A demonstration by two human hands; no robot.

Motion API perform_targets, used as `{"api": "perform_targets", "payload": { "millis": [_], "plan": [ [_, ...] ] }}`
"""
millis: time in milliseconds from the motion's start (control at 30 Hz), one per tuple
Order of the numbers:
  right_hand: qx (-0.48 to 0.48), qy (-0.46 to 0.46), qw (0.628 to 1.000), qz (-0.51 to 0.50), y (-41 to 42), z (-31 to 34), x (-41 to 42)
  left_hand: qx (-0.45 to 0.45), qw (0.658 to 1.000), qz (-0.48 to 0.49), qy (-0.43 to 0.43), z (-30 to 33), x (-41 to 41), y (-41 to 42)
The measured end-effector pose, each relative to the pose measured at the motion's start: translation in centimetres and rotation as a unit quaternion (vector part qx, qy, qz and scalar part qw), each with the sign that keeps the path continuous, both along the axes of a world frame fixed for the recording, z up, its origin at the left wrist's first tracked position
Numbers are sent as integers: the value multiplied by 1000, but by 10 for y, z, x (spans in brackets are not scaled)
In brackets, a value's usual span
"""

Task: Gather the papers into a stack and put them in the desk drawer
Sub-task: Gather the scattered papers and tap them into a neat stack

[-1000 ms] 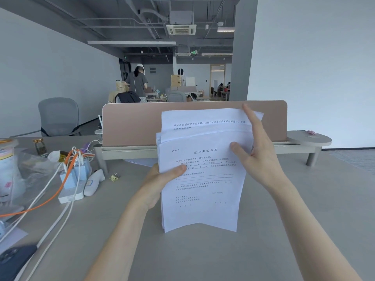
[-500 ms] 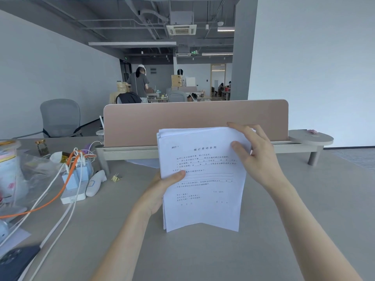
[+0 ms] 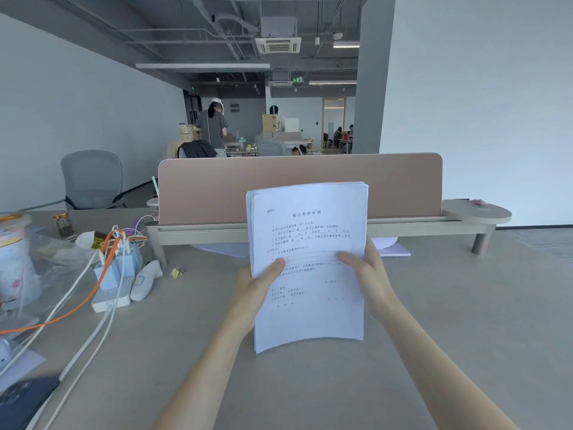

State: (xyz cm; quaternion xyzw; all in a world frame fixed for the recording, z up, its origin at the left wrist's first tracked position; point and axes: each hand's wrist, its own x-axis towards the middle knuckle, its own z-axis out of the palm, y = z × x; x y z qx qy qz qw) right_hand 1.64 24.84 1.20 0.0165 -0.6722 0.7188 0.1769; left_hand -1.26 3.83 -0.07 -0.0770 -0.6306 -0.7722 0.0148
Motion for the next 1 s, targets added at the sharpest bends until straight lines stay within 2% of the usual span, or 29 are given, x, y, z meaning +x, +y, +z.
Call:
{"api": "perform_targets", "payload": {
  "millis": [67, 167, 267, 467, 667, 767, 1000],
  "plan": [
    [12, 13, 1000, -18, -2, 1, -2, -14, 999, 22, 33, 5, 2, 4],
    [78, 33, 995, -53, -8, 1, -6, -9, 997, 48, 63, 10, 3, 6],
    [134, 11, 987, -90, -12, -5, -10, -5, 997, 53, 58, 1, 0, 2],
    [94, -25, 993, -68, -24, -37, -13, -32, 996, 67, -42, -34, -4, 3],
    [76, 6, 994, -75, -24, -37, -11, -27, 997, 72, -24, -36, -10, 2],
    [103, -18, 992, -70, -23, -54, -14, -29, 997, 62, -24, -50, -5, 7],
    [91, -60, 991, -76, -18, -76, -27, -43, 996, 64, -44, -60, -18, 7]
  ]
}}
